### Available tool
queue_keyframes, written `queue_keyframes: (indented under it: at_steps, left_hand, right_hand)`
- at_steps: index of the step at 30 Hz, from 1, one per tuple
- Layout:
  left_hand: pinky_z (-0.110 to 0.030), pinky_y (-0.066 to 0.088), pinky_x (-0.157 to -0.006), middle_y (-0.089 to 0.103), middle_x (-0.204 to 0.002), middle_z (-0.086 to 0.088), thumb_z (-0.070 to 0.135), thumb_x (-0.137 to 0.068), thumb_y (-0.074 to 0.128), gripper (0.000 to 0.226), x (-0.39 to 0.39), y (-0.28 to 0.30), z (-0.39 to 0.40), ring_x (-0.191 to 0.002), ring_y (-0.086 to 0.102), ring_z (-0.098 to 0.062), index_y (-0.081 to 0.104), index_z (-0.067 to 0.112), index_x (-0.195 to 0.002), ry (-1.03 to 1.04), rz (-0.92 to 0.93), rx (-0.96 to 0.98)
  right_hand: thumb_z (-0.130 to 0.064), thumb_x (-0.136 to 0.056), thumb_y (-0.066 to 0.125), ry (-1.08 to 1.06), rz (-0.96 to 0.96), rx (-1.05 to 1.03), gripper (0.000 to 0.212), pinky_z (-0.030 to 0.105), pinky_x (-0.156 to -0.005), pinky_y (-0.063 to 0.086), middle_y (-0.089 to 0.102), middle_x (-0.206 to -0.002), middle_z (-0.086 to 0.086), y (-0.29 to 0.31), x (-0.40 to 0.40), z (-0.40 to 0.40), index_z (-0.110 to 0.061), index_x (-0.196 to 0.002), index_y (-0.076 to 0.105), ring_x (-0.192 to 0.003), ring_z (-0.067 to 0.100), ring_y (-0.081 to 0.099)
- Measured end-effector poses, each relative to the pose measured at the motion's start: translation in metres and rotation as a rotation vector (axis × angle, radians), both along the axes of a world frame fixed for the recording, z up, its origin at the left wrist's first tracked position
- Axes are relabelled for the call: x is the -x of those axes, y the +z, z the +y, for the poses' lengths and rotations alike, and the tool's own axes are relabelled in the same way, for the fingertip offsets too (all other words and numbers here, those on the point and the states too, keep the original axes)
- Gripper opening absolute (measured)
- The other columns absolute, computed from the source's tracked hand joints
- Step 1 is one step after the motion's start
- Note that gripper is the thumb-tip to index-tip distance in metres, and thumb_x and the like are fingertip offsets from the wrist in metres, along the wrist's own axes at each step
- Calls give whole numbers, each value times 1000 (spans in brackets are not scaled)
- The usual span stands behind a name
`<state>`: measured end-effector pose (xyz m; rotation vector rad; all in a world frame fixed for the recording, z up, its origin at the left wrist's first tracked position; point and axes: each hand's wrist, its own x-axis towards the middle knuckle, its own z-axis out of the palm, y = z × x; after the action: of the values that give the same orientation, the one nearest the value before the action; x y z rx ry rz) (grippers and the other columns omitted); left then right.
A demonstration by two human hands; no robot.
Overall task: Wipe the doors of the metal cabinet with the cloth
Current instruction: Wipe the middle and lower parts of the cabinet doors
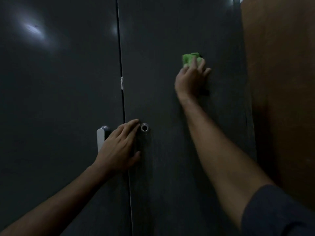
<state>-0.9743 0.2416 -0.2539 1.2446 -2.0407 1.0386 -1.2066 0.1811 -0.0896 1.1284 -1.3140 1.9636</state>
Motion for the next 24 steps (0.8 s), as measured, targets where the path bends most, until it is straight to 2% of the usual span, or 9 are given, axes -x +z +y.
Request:
queue_keyframes:
  at_steps: [5,7,10,12,14,16,19,21,24]
  left_hand:
    - [-34,20,-121,13,-168,-6,48,-87,62,93,4,-7,-2,-151,23,-24,19,8,-159,14,32,-10]
    - [-36,21,-122,10,-169,-7,52,-92,52,88,6,-11,-2,-152,22,-25,17,8,-159,23,38,2]
    - [-40,25,-122,18,-167,-12,58,-95,33,84,9,-16,-2,-150,27,-27,22,4,-158,6,65,35]
    - [-38,20,-122,17,-167,-13,61,-95,27,85,10,-18,-4,-151,25,-28,21,4,-158,9,63,51]
    - [-37,17,-123,17,-167,-14,62,-95,26,87,12,-20,-6,-152,23,-28,20,3,-158,19,65,71]
    - [-39,20,-123,19,-166,-15,62,-95,28,87,13,-22,-7,-151,25,-29,23,1,-157,24,75,86]
    - [-42,23,-123,20,-165,-16,60,-94,31,86,16,-23,-10,-151,26,-30,25,0,-156,23,82,103]
    - [-42,20,-124,18,-166,-15,60,-94,31,86,17,-25,-12,-152,22,-30,23,1,-157,6,95,97]
    - [-39,15,-125,16,-167,-13,59,-94,35,86,19,-29,-16,-153,18,-28,23,3,-158,-27,134,118]
  right_hand:
    - [-21,-92,54,65,987,163,40,43,-89,48,56,-138,17,-80,-13,-3,-7,-129,61,-100,35,54]
    - [-19,-91,60,22,831,158,39,42,-89,50,59,-134,18,-93,40,-9,-6,-128,62,-98,38,57]
    - [-25,-93,50,-87,102,68,41,33,-88,39,58,-131,15,-69,104,-13,-10,-131,58,-105,36,54]
    - [-29,-94,41,-86,-153,-18,47,35,-96,33,51,-141,12,-39,98,-13,-13,-136,53,-117,34,48]
    - [-29,-94,41,-76,50,-23,48,39,-100,34,48,-144,15,-32,62,-8,-11,-137,53,-116,37,47]
    - [-24,-92,47,-29,486,57,48,44,-97,42,48,-145,19,-61,28,-8,-6,-136,54,-107,38,49]
    - [-26,-92,54,-71,889,107,48,43,-90,45,52,-144,16,-117,54,-9,-5,-135,56,-103,34,52]
    - [-25,-92,55,-127,714,86,47,42,-88,45,57,-137,18,-124,101,-12,-4,-134,56,-102,34,52]
    - [-27,-97,42,-169,113,-51,49,42,-96,38,50,-141,17,-86,139,-11,-6,-140,47,-115,36,46]
